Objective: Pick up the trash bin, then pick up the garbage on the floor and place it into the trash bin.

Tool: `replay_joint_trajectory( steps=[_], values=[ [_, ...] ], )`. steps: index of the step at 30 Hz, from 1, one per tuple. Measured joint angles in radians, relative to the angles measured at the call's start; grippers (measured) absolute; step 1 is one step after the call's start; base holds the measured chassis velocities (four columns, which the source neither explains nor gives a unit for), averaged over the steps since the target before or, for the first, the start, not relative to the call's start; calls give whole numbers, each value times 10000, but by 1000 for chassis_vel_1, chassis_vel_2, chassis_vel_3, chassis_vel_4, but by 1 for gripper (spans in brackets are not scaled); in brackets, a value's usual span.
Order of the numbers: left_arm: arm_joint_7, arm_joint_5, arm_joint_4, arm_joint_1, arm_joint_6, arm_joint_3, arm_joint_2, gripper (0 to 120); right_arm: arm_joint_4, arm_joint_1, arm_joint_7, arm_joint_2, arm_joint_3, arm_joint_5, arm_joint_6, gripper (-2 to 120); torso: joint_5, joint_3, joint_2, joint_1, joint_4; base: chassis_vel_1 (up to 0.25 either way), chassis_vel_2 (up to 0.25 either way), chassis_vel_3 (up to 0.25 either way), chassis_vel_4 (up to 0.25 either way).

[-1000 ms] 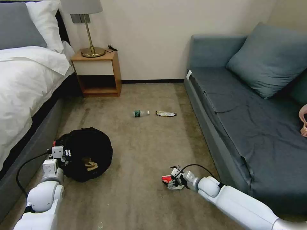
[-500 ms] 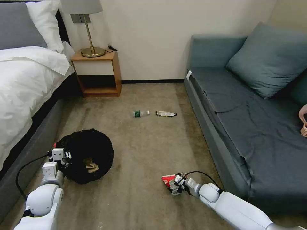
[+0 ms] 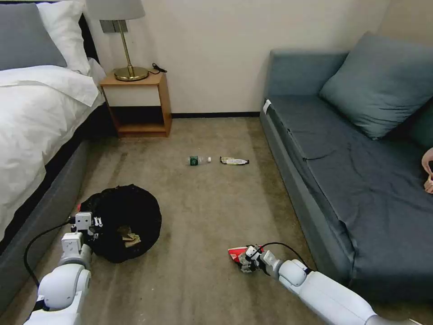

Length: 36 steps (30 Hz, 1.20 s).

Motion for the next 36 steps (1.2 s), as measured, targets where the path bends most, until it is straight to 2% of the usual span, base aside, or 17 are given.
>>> replay_joint_trajectory(
  steps=[2, 5, 7, 8, 11, 15, 17, 19, 29, 33, 36],
  values=[
    [3, 5, 0, 5, -17, 0, 0, 4, 2, -24, -10, -34, 42, 0, 17, 57, 0, 0, 0, 0, -1, 0, 0, 0, 0],
    [4, 5, 0, 9, -25, 0, 0, 4, 6, -38, -17, -39, 59, 0, 25, 51, 0, 0, 0, 0, -2, 0, 0, 0, 0],
    [9, 6, -5, 17, -28, 0, 8, 4, 21, -52, -17, -42, 114, 10, 28, 39, 0, 0, 0, 0, -2, 0, 0, 0, 0],
    [9, 6, -5, 17, -28, 0, 8, 4, 21, -52, -17, -42, 114, 10, 28, 39, 0, 0, 0, 0, -2, 0, 0, 0, 0],
    [20, 7, -41, 60, -47, -4, 54, 4, 102, -52, -15, -49, 260, 66, 45, 23, 0, 0, 0, 0, -3, 0, 0, 0, 0],
    [34, 11, -53, 124, -67, -5, 64, 4, 205, -75, -13, -40, 503, 90, 71, 13, -1, 0, 0, 0, -2, 0, 0, 0, 0],
    [45, 56, -53, 182, -99, 23, 70, 4, 221, -53, -51, 29, 706, -3, 104, 4, 0, 0, 0, 0, -3, 0, 0, 0, 0],
    [59, 97, -62, 212, -111, 46, 71, 4, 241, -14, -69, 70, 771, -12, 104, 0, 0, 1, 0, 1, -2, 0, 0, 0, 0],
    [90, 290, -407, 495, -143, 134, 5, 4, 606, 368, -99, 432, 1156, 30, 100, 0, 0, 0, 0, 0, -1, 0, 0, 0, 0],
    [99, 385, -547, 603, -165, 166, -20, 4, 1337, 670, -137, 541, 1318, 94, 173, 0, -1, 0, 0, 1, -3, 0, 0, 0, 0],
    [103, 474, -690, 631, -166, 206, -36, 4, 2591, 1152, -19, 842, 1188, 745, 174, 0, -2, 0, -1, 0, -2, 0, 0, 0, 0]
  ],
)
